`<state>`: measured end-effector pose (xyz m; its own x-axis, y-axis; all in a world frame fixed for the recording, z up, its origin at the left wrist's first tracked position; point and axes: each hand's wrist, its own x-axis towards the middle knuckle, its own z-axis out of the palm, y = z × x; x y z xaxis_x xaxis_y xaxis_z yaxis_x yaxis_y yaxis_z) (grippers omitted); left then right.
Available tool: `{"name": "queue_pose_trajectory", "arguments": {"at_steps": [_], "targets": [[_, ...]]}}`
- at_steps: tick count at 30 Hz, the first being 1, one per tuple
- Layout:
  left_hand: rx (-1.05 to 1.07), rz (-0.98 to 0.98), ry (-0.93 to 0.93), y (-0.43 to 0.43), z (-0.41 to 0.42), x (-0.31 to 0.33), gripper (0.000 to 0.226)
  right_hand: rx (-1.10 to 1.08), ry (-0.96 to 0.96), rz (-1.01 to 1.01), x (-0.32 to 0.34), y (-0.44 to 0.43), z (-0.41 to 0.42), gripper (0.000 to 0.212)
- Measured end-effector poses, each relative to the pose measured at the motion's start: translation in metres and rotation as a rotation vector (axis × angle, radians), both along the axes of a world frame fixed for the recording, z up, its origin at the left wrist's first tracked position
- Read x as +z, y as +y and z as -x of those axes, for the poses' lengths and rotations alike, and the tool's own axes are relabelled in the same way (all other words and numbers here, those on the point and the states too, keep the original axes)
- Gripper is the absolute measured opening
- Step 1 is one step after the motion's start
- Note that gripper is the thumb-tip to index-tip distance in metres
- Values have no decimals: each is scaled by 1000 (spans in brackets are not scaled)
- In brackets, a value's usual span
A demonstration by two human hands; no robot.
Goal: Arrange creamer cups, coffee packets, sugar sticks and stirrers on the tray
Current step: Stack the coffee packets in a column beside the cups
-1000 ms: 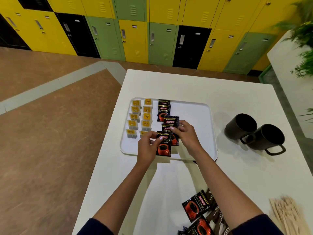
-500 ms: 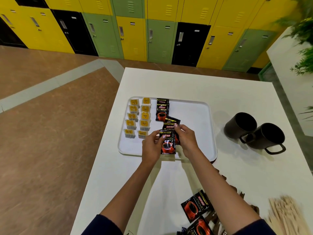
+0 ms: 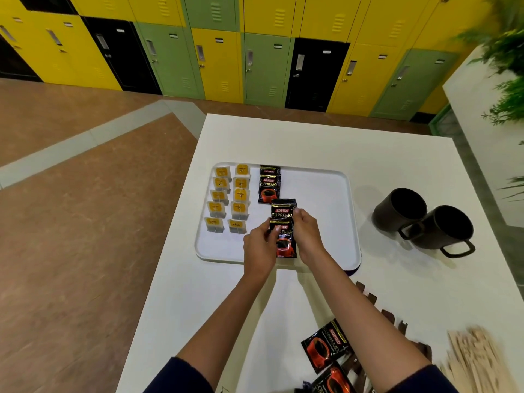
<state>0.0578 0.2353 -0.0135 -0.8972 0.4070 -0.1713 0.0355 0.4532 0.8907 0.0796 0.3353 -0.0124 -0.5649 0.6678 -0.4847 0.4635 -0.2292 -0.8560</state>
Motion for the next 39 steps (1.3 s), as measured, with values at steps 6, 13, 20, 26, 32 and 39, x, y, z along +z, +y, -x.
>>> {"name": "queue_pose_trajectory", "arguments": {"at_steps": [6, 13, 20, 26, 32, 39], "targets": [[85, -58, -31, 7, 2, 6, 31, 143, -26, -22, 3, -5, -3, 38], [59, -44, -7, 5, 5, 4, 32, 238, 24, -28, 8, 4, -6, 29], [12, 26, 25, 4, 10, -2, 39, 310, 28, -69, 10, 9, 0, 28], [35, 12, 58, 1, 12, -6, 36, 250, 24, -183, 0, 9, 1, 29], [112, -96, 12, 9, 16, 5, 34, 258, 104, -85, 4, 16, -11, 24], [178, -87, -51, 22, 29, 7, 26, 257, 111, -34, 3, 18, -16, 19]]}}
